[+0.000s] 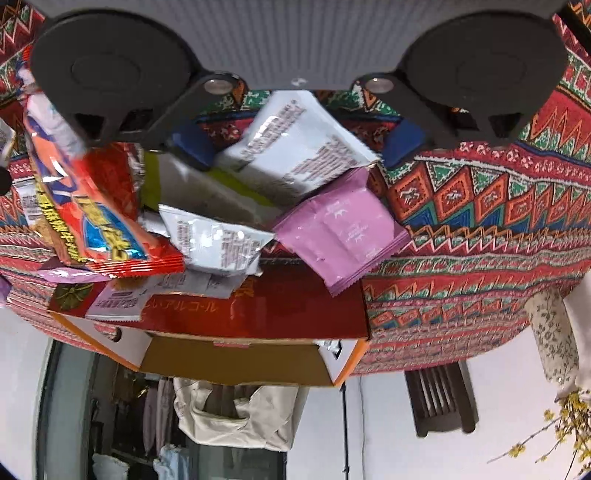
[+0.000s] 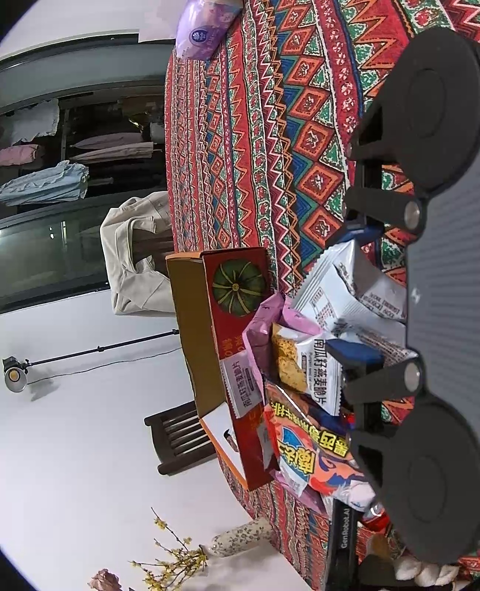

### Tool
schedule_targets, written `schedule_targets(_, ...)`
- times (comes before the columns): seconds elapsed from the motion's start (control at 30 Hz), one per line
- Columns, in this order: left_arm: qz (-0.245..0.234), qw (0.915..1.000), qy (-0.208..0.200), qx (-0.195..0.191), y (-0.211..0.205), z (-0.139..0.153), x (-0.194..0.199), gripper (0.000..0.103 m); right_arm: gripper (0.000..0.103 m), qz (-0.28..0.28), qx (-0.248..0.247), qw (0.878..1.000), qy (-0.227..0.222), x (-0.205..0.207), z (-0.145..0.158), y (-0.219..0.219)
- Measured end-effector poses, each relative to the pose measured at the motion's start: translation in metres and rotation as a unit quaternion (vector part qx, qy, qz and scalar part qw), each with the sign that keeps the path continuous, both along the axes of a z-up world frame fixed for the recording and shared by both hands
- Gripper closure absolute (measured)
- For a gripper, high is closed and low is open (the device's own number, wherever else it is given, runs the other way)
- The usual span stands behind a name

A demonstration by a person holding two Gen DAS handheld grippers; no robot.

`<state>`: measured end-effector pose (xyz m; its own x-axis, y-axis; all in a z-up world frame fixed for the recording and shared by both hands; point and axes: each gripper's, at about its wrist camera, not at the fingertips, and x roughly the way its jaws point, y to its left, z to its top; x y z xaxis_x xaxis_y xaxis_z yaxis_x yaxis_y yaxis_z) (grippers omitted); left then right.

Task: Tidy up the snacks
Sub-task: 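Grasp a second white printed packet with the left tool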

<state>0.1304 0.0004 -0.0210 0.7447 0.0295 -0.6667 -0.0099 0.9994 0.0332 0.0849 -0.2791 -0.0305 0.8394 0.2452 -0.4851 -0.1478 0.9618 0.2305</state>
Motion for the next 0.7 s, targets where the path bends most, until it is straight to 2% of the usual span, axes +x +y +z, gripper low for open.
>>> schedule_targets(0.17,-0.005,0.9995,-0.019,0.024,-0.005,0.003,-0.017,0.037,0.051,-0.003,0.002,1.0,0.0,-0.001,-0.001,-0.002)
schedule_targets(0.37,-0.001,0.9995,-0.025,0.018,-0.001,0.005,-0.03,0.043,0.051,0.001,0.0,1.0,-0.001,-0.003,0.001,0.002)
schedule_targets(0.7,0.0,0.9981,-0.062,0.004,0.009,0.022,-0.059,0.044,0.051,0.003,-0.007,1.0,-0.017,-0.013,0.011,0.008)
